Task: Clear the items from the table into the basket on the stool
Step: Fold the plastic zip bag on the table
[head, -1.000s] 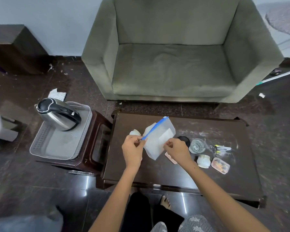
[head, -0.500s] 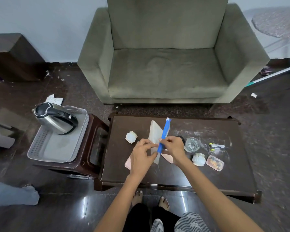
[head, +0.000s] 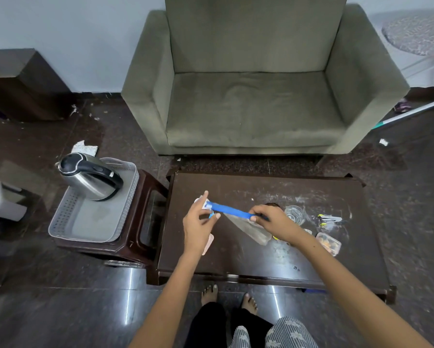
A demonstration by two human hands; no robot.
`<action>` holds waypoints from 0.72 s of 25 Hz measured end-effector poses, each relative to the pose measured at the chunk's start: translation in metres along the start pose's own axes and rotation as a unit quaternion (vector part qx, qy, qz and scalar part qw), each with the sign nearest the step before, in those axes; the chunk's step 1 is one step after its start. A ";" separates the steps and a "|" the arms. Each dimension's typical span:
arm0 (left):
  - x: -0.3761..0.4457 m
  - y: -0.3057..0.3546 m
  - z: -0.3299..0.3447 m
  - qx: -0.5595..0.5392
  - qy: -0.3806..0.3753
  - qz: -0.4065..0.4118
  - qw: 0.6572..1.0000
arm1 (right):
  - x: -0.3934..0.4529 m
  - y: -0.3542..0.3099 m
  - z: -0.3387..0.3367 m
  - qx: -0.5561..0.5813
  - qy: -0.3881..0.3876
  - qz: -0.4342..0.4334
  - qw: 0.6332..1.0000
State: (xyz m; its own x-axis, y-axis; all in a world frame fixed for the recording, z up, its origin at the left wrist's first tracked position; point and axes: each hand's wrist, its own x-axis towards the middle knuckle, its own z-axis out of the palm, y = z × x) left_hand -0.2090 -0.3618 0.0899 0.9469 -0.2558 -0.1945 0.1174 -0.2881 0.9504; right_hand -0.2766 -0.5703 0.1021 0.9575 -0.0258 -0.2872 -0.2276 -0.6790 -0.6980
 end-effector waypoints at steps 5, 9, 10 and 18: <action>-0.003 0.003 -0.010 0.006 -0.001 -0.021 1.000 | 0.001 0.007 -0.004 -0.025 -0.027 -0.012 0.999; -0.008 0.011 -0.011 0.026 -0.042 -0.023 0.999 | -0.001 0.001 0.007 -0.119 0.021 -0.013 0.993; -0.010 0.013 -0.009 0.029 -0.048 -0.025 0.998 | -0.003 -0.007 0.012 -0.105 0.041 -0.036 0.993; -0.017 0.012 -0.008 0.071 -0.074 -0.029 0.994 | -0.001 -0.041 0.043 -0.065 0.113 -0.148 0.980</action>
State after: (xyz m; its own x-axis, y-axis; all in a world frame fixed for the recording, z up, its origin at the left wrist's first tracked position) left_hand -0.2215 -0.3534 0.1067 0.8842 -0.3645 -0.2920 0.1180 -0.4306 0.8948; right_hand -0.2763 -0.5108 0.1032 0.9963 0.0348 0.0787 0.0770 -0.7690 -0.6346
